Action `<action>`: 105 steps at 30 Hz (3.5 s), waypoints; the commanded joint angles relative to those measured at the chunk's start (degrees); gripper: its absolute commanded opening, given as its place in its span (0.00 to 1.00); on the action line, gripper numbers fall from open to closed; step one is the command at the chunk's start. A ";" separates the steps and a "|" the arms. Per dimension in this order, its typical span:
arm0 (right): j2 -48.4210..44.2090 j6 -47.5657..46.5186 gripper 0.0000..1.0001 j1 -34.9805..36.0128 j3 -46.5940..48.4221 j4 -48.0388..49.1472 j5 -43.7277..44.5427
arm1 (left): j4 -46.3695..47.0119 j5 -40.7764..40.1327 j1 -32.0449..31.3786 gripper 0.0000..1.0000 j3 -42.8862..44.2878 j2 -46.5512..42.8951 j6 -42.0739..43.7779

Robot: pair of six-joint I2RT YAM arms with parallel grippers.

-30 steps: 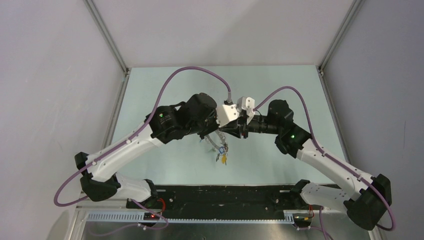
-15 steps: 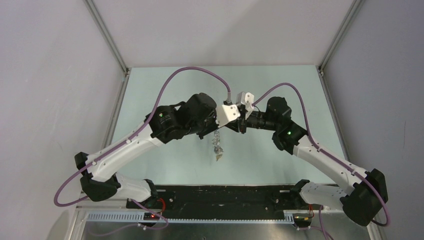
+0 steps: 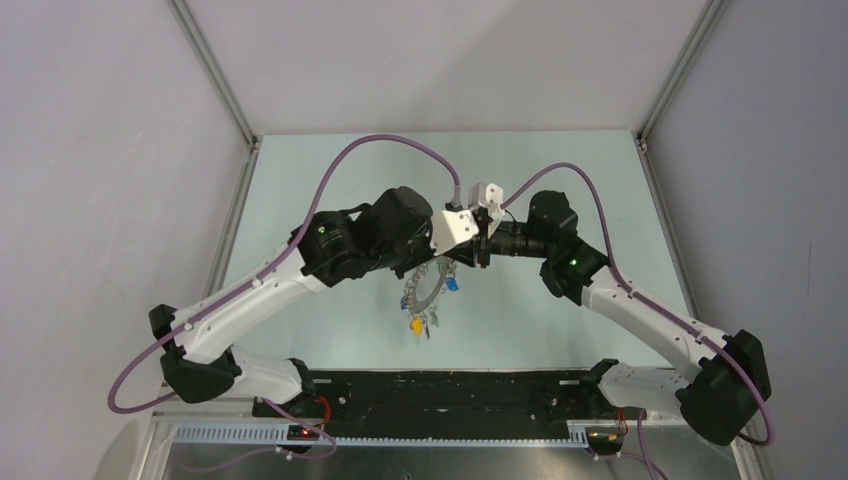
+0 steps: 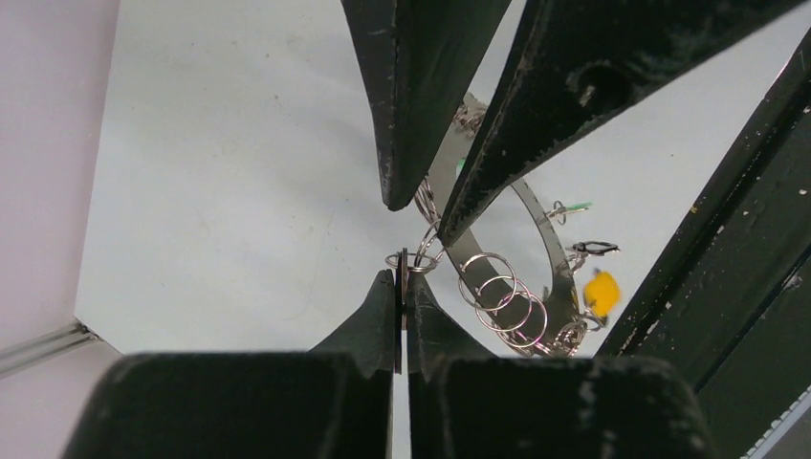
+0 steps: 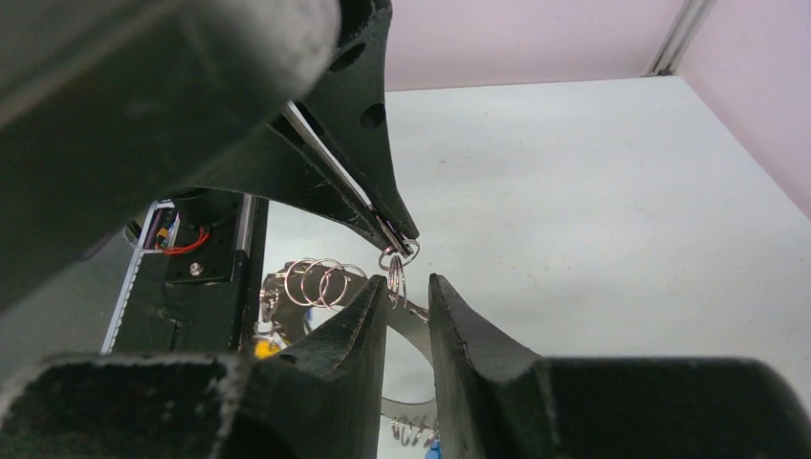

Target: Remove the keys from the keyring

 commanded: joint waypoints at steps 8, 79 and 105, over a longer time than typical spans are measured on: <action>-1.17 1.82 0.27 -2.68 -1.32 -0.65 -1.23 | 5.40 -1.33 0.19 0.00 0.49 -3.03 1.89; 11.61 -0.54 0.22 -5.57 7.26 12.01 -18.60 | 12.77 12.95 7.95 0.00 -2.97 -5.38 17.06; 14.97 25.97 0.00 -6.46 16.41 4.10 -13.49 | 26.25 15.96 10.96 0.00 -13.41 -7.27 22.02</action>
